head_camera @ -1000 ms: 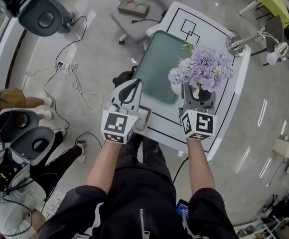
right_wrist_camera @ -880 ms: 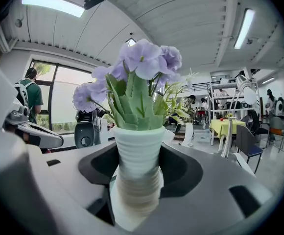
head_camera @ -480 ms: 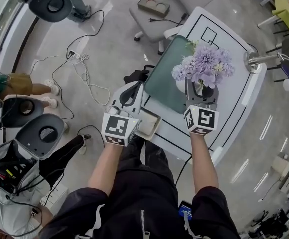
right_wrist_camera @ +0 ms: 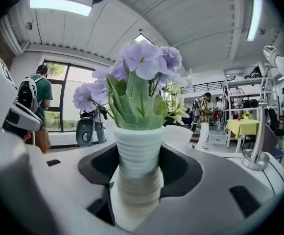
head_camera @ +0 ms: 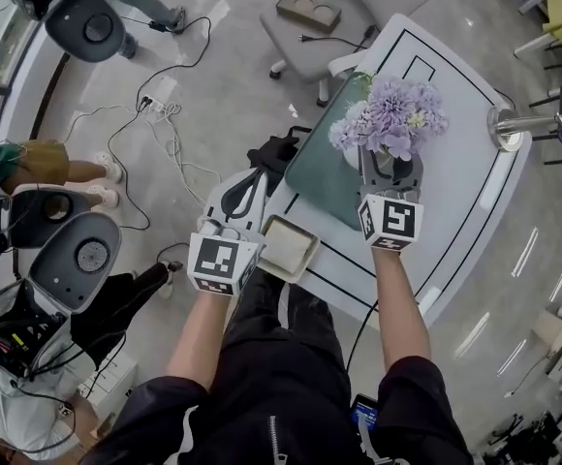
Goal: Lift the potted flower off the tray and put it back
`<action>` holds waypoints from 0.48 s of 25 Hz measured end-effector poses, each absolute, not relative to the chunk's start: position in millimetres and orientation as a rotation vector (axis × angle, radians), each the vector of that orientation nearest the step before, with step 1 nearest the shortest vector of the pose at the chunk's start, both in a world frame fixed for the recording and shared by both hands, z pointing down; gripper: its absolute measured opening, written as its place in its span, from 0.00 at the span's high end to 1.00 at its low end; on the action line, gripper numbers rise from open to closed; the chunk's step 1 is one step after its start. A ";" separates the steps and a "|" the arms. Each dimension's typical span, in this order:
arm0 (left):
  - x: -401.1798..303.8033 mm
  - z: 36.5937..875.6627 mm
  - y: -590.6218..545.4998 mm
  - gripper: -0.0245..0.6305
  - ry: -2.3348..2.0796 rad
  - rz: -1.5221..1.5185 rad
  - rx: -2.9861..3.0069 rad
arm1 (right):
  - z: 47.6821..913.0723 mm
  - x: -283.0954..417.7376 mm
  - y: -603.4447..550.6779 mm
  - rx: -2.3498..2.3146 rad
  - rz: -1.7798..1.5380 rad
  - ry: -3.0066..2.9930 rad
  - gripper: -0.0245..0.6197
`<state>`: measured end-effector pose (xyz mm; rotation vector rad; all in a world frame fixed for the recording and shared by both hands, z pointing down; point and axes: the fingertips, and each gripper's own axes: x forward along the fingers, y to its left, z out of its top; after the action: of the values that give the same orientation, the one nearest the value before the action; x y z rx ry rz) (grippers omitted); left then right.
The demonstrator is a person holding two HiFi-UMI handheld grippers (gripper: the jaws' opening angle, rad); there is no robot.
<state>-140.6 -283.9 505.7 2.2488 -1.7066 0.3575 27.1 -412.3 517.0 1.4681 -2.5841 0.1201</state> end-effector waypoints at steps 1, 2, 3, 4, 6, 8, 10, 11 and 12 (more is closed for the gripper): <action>-140.7 507.1 -284.0 0.96 -1.707 0.360 2.246 | 519.4 26.3 -412.7 1.462 0.118 -2.585 0.59; -140.5 508.8 -284.1 0.96 -1.706 0.362 2.243 | 521.6 25.9 -412.6 1.458 0.117 -2.587 0.59; -140.2 510.4 -283.9 0.96 -1.706 0.364 2.241 | 523.6 26.1 -411.9 1.457 0.118 -2.589 0.59; -139.5 511.6 -283.8 0.96 -1.705 0.365 2.240 | 524.9 26.7 -410.9 1.458 0.118 -2.591 0.59; -137.5 512.5 -283.7 0.96 -1.697 0.368 2.243 | 525.2 28.2 -409.0 1.460 0.113 -2.594 0.59; -136.4 513.2 -283.4 0.96 -1.687 0.371 2.246 | 524.3 28.7 -406.8 1.462 0.107 -2.598 0.59; -135.5 514.7 -282.6 0.96 -1.681 0.372 2.245 | 524.5 28.9 -405.0 1.462 0.108 -2.600 0.59; -134.8 515.4 -282.2 0.96 -1.678 0.372 2.245 | 525.8 29.2 -404.6 1.457 0.116 -2.597 0.59; -133.8 515.8 -281.9 0.96 -1.674 0.372 2.246 | 528.3 29.3 -404.5 1.448 0.132 -2.590 0.59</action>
<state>-133.8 -281.9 515.8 2.2457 -1.6744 0.3718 29.3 -404.5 528.3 1.4482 -2.5902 0.1317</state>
